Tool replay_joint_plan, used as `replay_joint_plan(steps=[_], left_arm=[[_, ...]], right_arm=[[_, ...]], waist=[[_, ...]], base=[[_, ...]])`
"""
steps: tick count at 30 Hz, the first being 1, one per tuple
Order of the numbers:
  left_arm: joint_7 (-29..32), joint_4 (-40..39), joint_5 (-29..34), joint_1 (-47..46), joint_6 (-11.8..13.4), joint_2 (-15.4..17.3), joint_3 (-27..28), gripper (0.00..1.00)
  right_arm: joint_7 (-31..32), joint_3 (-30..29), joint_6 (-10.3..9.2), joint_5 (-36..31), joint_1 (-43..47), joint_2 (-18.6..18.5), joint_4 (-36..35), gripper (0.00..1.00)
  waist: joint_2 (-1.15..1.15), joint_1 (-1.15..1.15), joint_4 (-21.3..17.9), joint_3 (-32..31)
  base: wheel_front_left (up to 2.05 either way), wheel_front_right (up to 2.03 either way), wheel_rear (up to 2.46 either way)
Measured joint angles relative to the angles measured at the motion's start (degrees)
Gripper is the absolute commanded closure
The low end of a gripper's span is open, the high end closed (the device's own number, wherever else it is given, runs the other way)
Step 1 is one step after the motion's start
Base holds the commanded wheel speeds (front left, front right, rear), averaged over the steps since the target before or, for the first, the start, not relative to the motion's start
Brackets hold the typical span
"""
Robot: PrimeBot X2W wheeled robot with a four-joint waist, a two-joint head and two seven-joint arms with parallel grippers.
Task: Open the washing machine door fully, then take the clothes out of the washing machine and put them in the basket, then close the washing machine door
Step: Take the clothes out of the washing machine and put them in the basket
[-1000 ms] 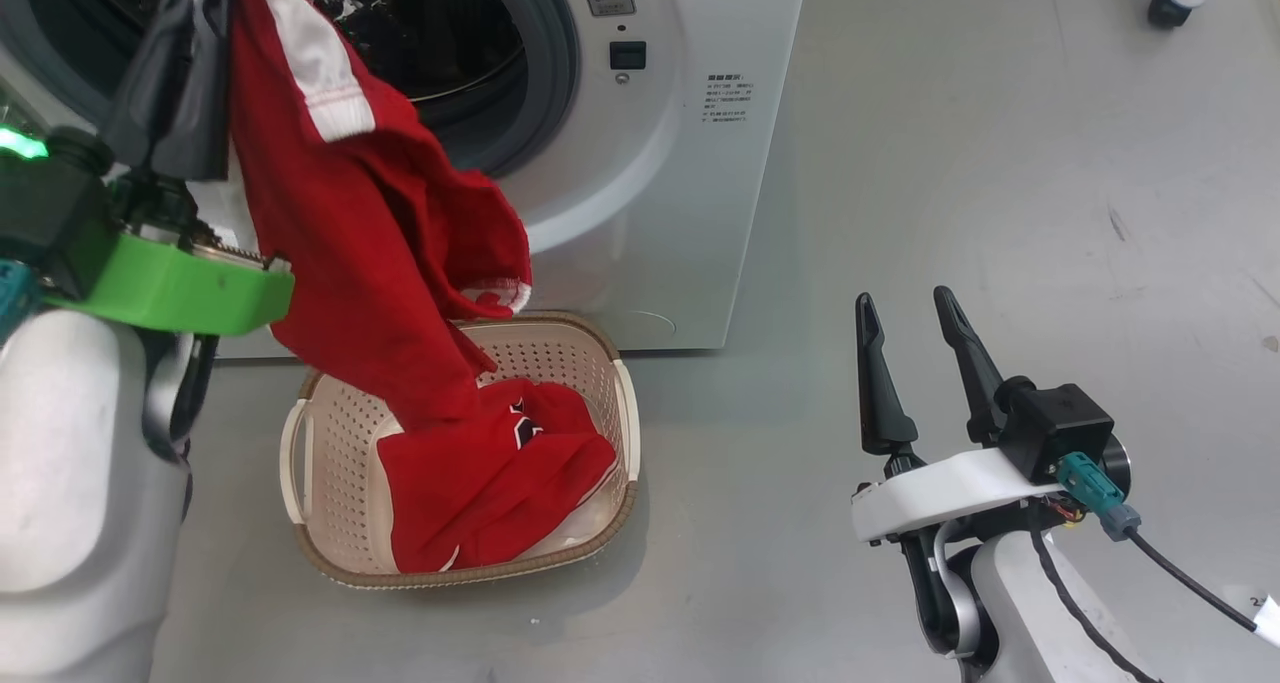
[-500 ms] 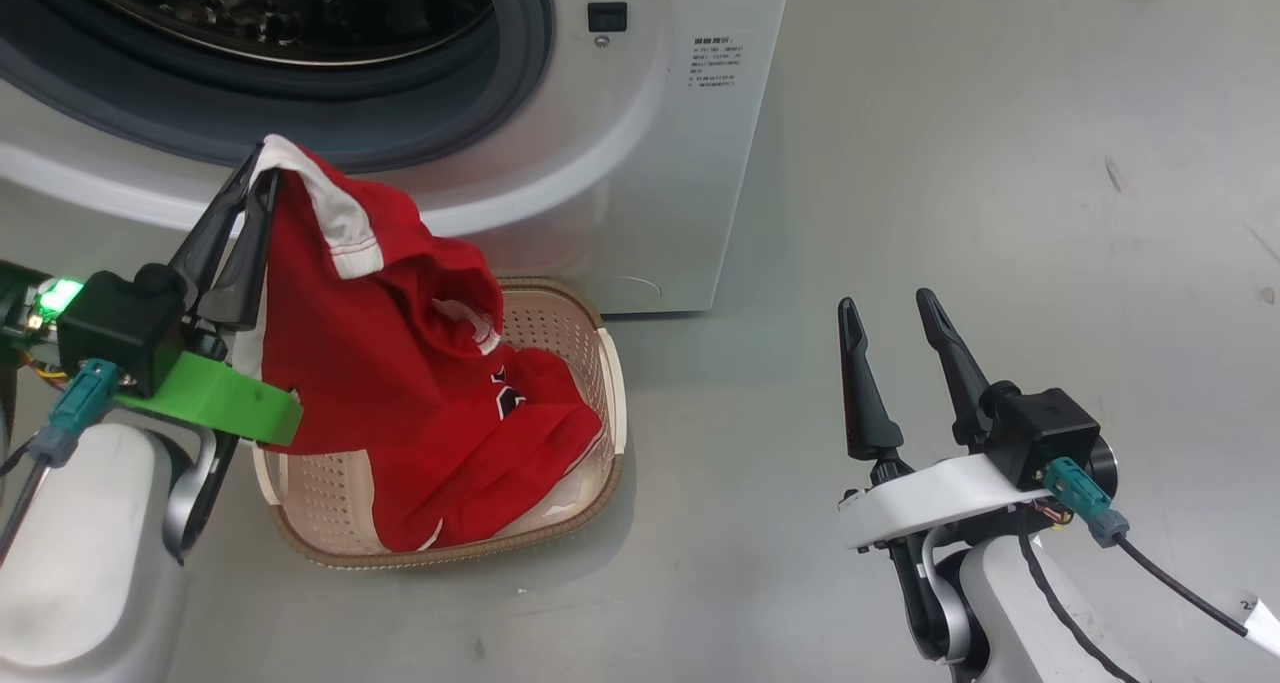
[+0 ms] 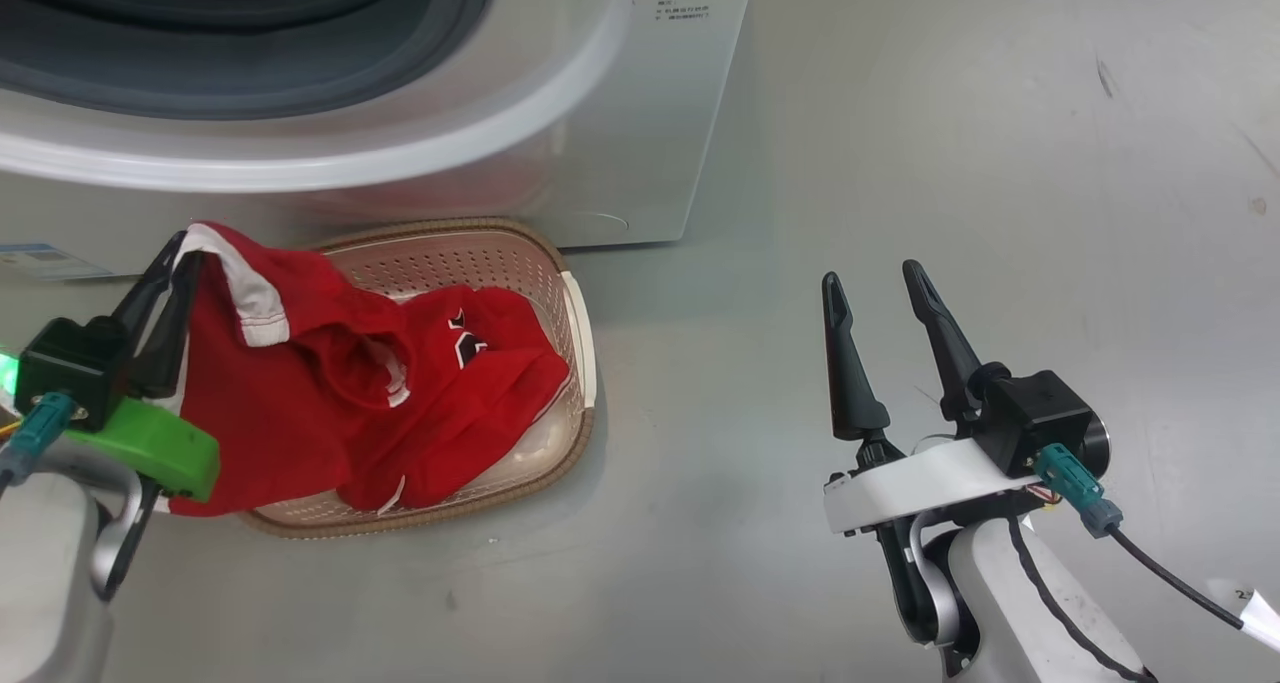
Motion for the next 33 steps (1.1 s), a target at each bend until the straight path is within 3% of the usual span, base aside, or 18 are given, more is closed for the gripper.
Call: replay_joint_plan(steps=[7, 14, 33], left_arm=[[0.01, 4.45, 1.11, -0.04, 0.00, 2.72, 1.02, 1.00], [0.01, 6.73, 1.52, -1.80, -0.02, 2.91, -0.24, 1.00], [1.10, 12.62, 2.53, -13.64, -0.42, 0.46, -7.64, 1.00]], right_arm=[[0.00, 0.86, -0.76, -0.45, -1.10, 0.00, -2.05, 0.00], [0.00, 1.24, -0.93, -0.36, -2.46, 0.00, -3.92, 0.00], [0.00, 2.33, -1.42, -0.22, -5.35, 0.03, -7.20, 0.00]], waist=[[0.00, 0.00, -1.70, 4.40], [0.00, 0.00, -3.82, 9.23], [0.00, 0.01, -9.73, 20.51]], base=[[0.00, 0.00, 0.00], [0.00, 0.00, 0.00], [0.00, 0.00, 0.00]])
